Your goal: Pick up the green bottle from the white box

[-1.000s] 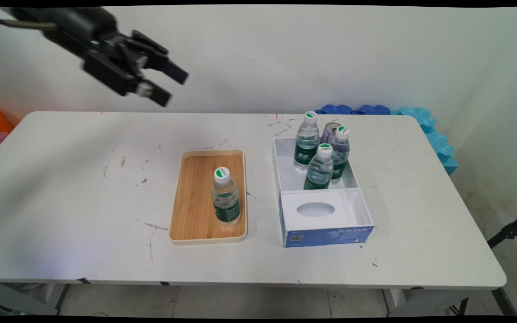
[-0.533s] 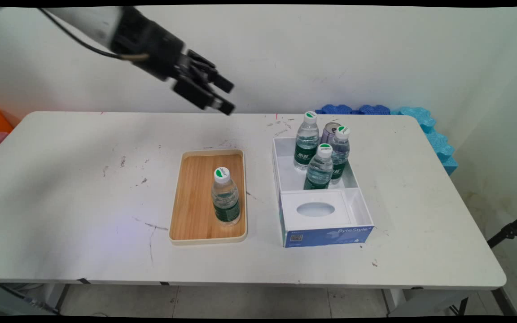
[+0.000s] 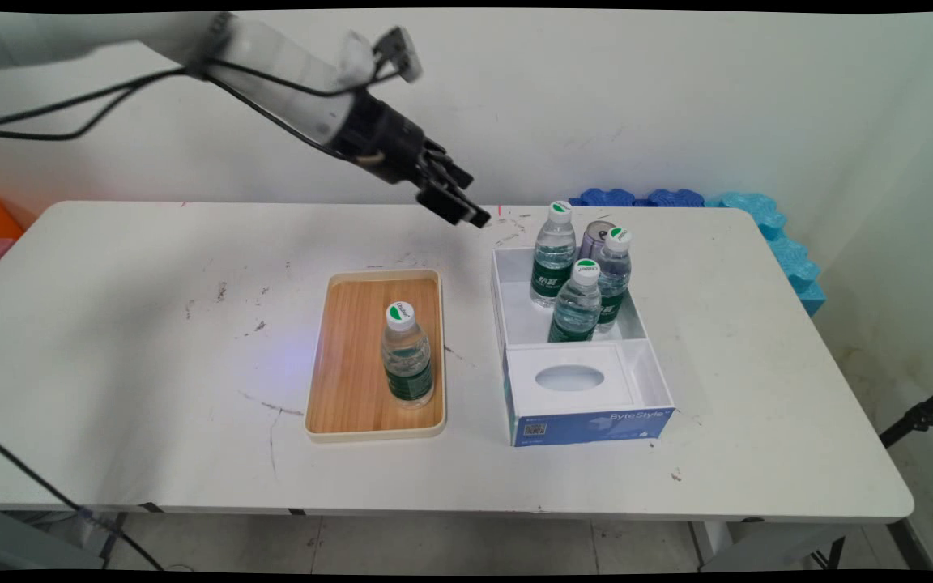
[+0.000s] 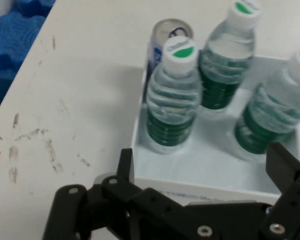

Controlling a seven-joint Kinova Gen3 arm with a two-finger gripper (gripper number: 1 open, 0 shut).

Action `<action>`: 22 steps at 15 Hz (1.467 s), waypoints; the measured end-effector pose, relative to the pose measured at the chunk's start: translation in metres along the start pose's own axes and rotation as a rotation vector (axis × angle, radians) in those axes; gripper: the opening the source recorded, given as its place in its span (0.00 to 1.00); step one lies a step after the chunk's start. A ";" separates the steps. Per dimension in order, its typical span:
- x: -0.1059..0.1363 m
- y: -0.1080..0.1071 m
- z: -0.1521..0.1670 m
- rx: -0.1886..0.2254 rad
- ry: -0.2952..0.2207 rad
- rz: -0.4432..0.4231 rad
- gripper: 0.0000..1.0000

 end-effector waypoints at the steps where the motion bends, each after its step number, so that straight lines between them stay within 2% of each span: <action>1: -0.001 -0.002 0.007 0.006 0.000 0.000 1.00; 3: -0.002 -0.005 0.030 0.014 0.003 -0.003 1.00; 9: -0.005 -0.006 0.085 0.004 0.017 -0.008 1.00; 15: -0.005 -0.003 0.122 0.004 0.030 0.004 1.00; 22: -0.009 0.002 0.149 0.026 0.029 -0.002 1.00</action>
